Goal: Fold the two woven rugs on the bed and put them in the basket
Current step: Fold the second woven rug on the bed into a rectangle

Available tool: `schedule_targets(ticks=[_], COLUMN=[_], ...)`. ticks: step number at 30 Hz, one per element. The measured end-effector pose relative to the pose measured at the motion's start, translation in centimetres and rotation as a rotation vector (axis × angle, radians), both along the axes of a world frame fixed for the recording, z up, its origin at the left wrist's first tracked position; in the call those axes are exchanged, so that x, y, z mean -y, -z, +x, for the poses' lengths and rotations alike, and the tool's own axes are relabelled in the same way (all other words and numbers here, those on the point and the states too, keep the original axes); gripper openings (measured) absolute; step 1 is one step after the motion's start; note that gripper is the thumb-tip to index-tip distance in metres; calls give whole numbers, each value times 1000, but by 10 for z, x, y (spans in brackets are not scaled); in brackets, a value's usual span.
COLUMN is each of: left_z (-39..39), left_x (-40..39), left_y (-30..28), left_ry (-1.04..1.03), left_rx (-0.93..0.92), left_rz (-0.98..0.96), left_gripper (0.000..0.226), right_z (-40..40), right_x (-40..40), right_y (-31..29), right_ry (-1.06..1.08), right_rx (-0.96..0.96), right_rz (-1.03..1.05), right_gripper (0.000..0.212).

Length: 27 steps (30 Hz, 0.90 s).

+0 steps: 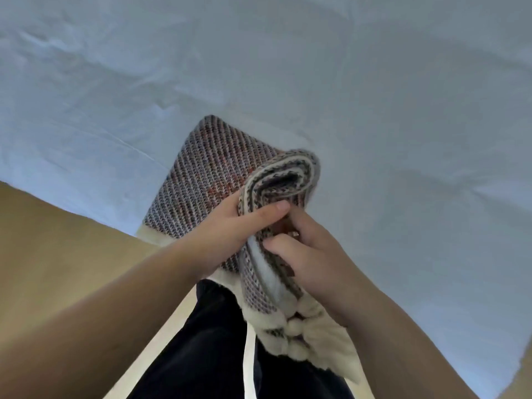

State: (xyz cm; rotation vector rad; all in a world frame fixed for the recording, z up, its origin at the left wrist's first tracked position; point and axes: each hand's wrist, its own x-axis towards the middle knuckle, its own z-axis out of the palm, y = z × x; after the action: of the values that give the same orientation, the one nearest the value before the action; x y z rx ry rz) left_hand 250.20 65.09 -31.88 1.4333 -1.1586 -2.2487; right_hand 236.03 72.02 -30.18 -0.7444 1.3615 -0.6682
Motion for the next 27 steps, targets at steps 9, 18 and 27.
schedule_targets(ticks=[9, 18, 27], left_z=[62, 93, 91], left_x=[51, 108, 120], left_y=[1, 18, 27], left_ry=[-151, 15, 113], left_rx=[221, 131, 53], left_rz=[-109, -97, -70], left_gripper=[16, 25, 25], right_z=[74, 112, 120], right_x=[44, 78, 85], right_y=[2, 13, 24], right_ry=[27, 301, 369], right_rx=[-2, -290, -686], right_rz=[70, -68, -184], right_gripper=[75, 49, 48])
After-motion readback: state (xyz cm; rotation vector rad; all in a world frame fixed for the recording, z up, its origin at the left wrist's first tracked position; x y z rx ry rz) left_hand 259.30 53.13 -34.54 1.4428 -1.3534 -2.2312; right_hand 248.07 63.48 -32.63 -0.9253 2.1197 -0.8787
